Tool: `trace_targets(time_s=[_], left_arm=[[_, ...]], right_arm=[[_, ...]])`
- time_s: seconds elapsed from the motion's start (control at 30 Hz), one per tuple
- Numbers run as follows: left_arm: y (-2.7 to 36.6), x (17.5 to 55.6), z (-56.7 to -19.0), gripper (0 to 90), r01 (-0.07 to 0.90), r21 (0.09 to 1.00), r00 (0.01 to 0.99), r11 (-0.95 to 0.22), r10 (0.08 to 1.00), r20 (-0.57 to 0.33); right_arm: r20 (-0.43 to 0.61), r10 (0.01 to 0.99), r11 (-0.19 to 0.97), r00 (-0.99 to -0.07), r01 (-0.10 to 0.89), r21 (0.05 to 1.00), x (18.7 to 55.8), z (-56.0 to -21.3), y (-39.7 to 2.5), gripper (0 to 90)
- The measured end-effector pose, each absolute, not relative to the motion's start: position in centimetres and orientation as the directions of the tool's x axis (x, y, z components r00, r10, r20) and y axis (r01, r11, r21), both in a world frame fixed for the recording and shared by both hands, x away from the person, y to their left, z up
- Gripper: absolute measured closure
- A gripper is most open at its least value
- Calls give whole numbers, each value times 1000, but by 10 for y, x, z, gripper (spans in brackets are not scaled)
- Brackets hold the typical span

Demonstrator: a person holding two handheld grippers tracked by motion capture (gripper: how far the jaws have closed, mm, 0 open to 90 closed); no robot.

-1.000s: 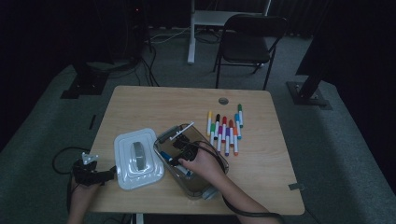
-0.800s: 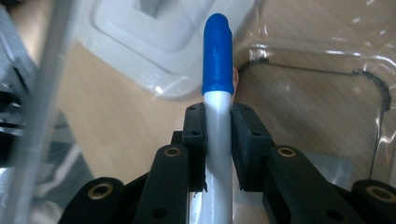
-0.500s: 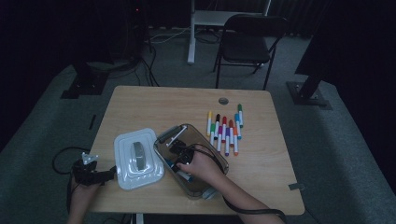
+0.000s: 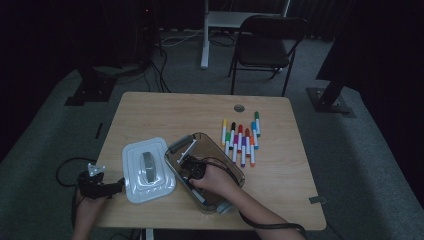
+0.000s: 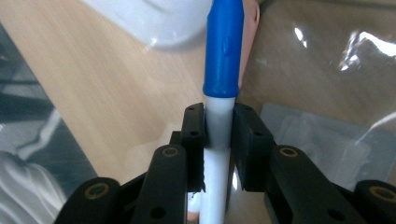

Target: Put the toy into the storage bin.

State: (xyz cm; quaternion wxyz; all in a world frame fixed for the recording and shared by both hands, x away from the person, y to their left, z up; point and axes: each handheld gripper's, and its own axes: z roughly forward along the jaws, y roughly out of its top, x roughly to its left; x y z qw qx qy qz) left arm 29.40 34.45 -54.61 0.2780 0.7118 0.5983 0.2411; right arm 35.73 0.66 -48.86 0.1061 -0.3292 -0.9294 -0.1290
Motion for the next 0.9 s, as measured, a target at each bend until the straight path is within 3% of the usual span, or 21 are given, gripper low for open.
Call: trace_targets(time_s=[0.17,0.5,0.9], left_arm=[[345,294,-546,6,718,684,168,-129,986,10],[345,294,-546,6,718,684,168,-130,986,11],[345,294,-546,6,717,686,167,-129,986,11]], right_arm=[[272,586,747,-764,639,186,357,-487,6,726],[237,587,711,-774,633,307,357,-464,-6,717],[261,595,597,-760,636,488,360,-414,-64,679]])
